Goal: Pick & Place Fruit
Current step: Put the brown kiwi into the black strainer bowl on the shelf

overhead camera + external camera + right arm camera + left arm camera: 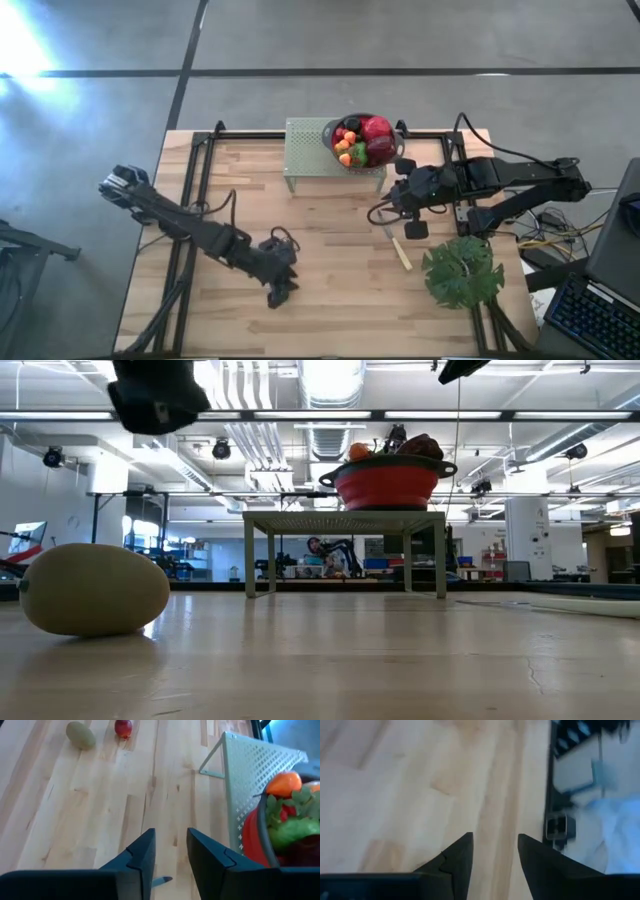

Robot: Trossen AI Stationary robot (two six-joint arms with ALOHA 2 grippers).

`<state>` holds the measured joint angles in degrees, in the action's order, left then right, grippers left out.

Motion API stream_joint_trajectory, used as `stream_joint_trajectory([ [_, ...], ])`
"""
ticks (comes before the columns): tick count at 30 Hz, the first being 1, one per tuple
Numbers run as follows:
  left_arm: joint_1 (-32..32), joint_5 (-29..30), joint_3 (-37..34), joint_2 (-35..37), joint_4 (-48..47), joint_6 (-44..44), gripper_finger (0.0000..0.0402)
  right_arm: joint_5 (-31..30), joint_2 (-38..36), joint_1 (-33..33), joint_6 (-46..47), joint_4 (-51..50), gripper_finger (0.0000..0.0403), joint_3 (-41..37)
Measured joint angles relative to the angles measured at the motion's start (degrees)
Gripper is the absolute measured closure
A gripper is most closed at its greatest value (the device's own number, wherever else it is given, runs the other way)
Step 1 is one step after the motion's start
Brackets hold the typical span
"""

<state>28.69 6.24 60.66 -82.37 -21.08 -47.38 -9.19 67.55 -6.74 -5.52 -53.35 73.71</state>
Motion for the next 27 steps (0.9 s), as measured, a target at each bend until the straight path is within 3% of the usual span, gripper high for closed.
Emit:
stream_joint_trajectory([
  [4,5.2,4.6,0.3,-3.9,1.5,4.4,0.0220,0.0,-0.3,0.0,2.1,-2.0,0.0305,0.1],
  [9,7.9,3.4,3.8,-10.3,-1.0,-3.4,0.0195,-0.2,-0.4,0.2,0.2,-2.4,0.0319,0.0],
  [13,10.2,2.7,12.0,-15.8,-14.2,-9.7,0.0203,-0.3,-0.4,0.2,-0.4,-1.8,0.0332,0.0],
  [19,12.8,11.6,27.7,-25.4,-38.0,-16.3,0.0236,-0.4,-0.4,0.2,0.0,-1.7,0.0348,-0.1],
  [22,13.0,12.9,31.5,-29.1,-40.6,-17.0,0.0248,-0.4,-0.4,0.2,-0.3,-1.7,0.0354,-0.1],
  [27,11.7,11.3,31.8,-31.6,-40.9,-20.4,0.0240,-0.4,-0.4,0.2,0.4,-1.7,0.0360,-0.1],
])
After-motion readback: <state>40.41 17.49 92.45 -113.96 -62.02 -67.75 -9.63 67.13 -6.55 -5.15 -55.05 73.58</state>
